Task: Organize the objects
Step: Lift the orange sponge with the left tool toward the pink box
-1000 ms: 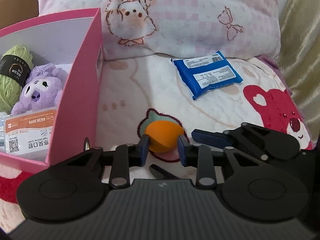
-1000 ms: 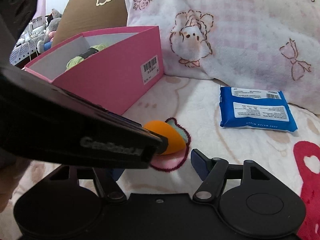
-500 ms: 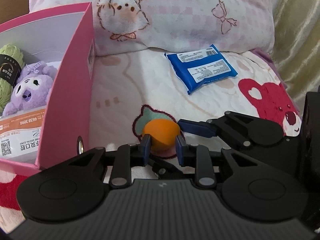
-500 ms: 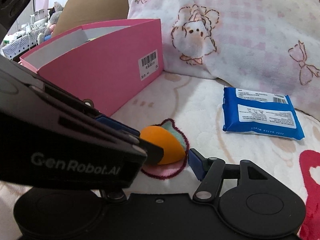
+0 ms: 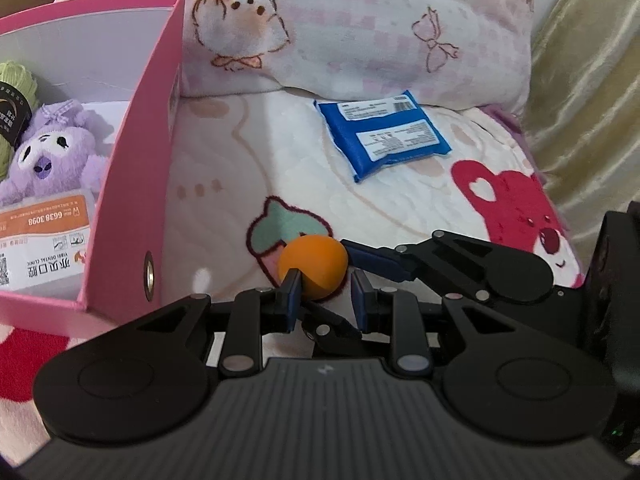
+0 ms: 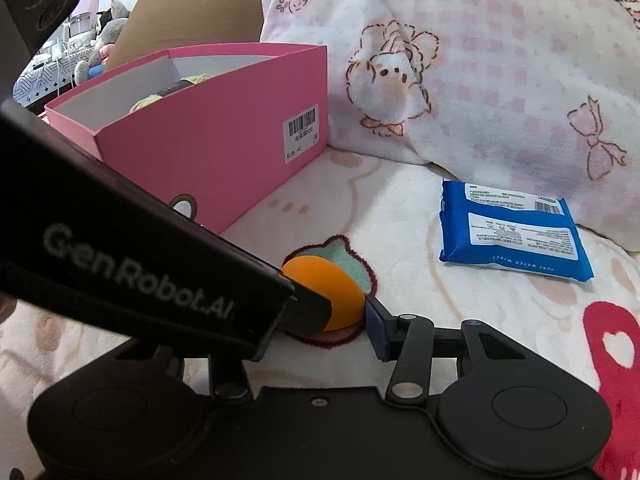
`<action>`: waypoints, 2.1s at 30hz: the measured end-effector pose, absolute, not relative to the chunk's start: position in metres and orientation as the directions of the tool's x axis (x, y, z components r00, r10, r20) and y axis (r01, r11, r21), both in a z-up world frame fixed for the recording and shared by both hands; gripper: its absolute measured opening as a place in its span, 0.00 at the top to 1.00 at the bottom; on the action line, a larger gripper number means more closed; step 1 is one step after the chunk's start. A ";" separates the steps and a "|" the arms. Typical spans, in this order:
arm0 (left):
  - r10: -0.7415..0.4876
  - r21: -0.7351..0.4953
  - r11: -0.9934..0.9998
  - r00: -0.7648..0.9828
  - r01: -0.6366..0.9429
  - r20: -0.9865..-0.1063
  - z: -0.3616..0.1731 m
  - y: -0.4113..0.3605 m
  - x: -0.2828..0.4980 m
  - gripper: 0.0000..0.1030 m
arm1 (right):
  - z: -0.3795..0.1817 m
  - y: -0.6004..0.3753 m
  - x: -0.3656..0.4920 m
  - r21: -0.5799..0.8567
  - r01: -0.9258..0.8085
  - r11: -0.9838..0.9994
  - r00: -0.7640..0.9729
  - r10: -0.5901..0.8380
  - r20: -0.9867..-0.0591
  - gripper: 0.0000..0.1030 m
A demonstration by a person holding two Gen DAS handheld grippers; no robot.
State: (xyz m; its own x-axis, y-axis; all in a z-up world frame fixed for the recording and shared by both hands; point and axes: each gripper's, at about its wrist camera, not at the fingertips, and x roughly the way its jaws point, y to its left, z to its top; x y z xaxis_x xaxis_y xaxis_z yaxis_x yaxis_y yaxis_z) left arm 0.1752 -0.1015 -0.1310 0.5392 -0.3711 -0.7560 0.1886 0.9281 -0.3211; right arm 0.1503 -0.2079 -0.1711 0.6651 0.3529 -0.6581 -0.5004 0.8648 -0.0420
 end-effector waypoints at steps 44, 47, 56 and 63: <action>-0.481 -0.412 0.877 0.445 0.248 -0.755 -0.048 -0.059 0.091 0.75 | -0.082 -0.175 0.055 -0.039 -0.479 0.877 0.644 0.321 -0.694 0.49; -0.475 -0.403 0.880 0.438 0.251 -0.763 -0.040 -0.057 0.086 0.75 | -0.076 -0.171 0.050 -0.039 -0.479 0.877 0.644 0.320 -0.695 0.49; -0.469 -0.401 0.883 0.432 0.245 -0.770 -0.026 -0.048 0.071 0.75 | -0.062 -0.159 0.040 -0.049 -0.509 0.859 0.624 0.330 -0.708 0.49; -0.479 -0.417 0.878 0.440 0.236 -0.760 -0.021 -0.035 0.062 0.75 | -0.055 -0.151 0.037 -0.027 -0.509 0.860 0.610 0.339 -0.716 0.49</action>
State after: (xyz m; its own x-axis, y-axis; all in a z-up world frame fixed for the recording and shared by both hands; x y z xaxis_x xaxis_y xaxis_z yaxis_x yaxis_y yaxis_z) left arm 0.0623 -0.0352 -0.0206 0.4398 -0.4788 -0.7598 0.2357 0.8779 -0.4168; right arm 0.0368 -0.1508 -0.0546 0.6103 0.3389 -0.7160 -0.5089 0.8604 -0.0266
